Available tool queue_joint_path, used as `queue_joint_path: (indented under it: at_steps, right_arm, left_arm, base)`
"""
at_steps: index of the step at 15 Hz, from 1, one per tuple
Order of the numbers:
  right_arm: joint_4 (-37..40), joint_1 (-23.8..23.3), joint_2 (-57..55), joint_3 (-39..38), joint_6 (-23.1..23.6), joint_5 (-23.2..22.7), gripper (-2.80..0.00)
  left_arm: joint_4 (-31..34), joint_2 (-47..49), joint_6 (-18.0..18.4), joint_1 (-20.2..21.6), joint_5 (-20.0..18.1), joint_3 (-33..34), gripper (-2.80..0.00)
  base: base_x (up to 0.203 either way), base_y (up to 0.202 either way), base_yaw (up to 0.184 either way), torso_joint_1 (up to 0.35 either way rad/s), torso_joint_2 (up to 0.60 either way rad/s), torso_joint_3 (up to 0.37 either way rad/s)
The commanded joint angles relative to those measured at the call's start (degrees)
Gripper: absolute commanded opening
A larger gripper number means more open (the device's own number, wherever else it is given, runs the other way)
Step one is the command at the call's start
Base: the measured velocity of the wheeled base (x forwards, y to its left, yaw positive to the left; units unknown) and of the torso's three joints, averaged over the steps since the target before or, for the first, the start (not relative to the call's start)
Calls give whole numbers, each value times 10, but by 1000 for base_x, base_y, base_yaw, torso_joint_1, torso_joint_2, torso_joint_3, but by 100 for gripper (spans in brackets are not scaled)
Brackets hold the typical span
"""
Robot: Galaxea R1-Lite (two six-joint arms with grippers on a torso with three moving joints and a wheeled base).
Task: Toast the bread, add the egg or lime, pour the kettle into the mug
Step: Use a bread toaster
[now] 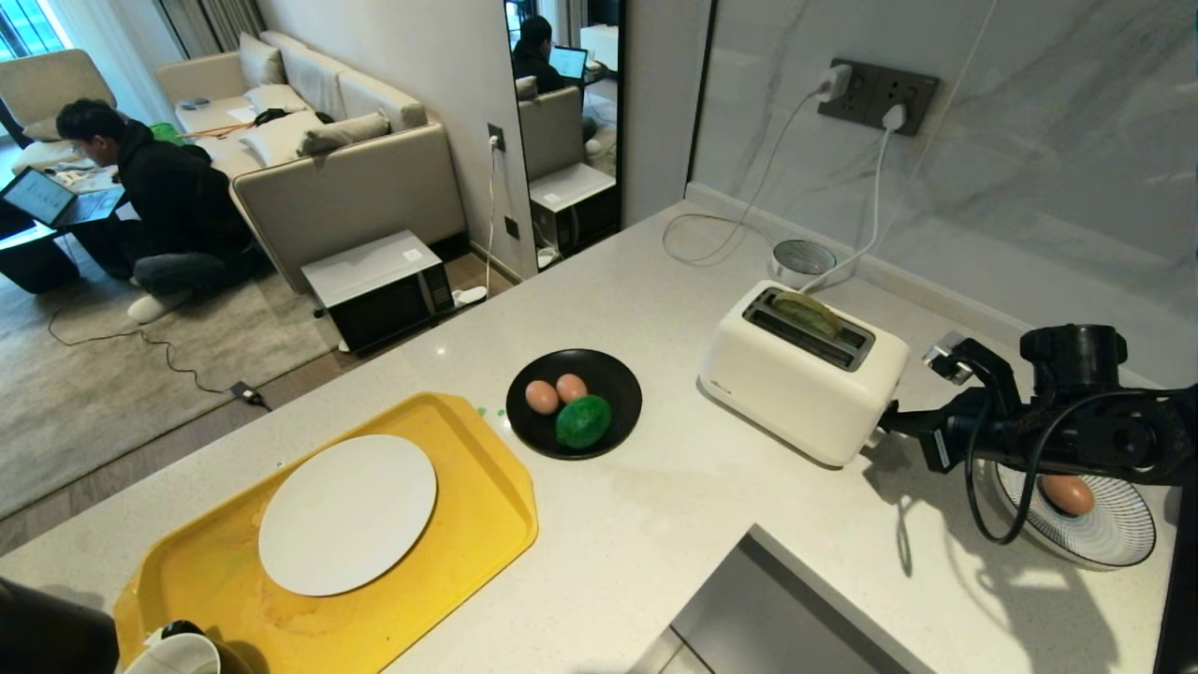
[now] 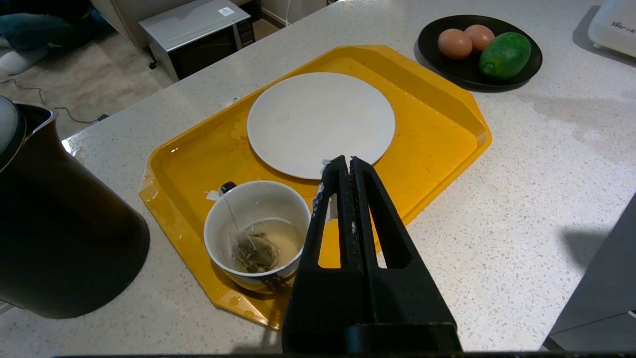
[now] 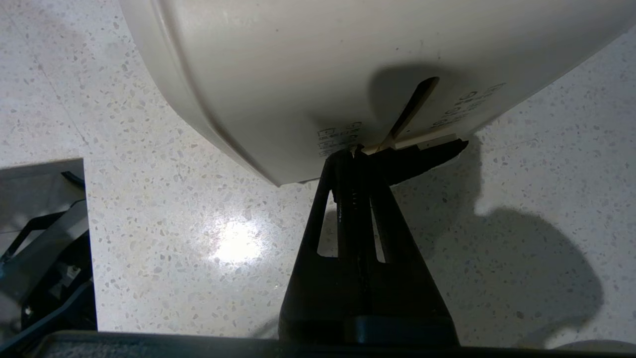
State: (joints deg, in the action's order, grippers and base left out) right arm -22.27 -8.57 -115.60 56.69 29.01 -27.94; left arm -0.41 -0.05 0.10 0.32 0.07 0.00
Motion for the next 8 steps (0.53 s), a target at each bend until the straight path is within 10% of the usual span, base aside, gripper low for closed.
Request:
queue_joint_path:
  at_steps: [1,8]
  right_arm:
    - [-1,0,2,1,2,-2,-280]
    - [-1,0,5,1,2,-2,-280]
  left_arm:
    - [0,0,0,0,0,0,-280]
    - [0,0,0,0,0,0,-280]
  base:
    - [0,0,0,0,0,0]
    - [0,0,0,0,0,0]
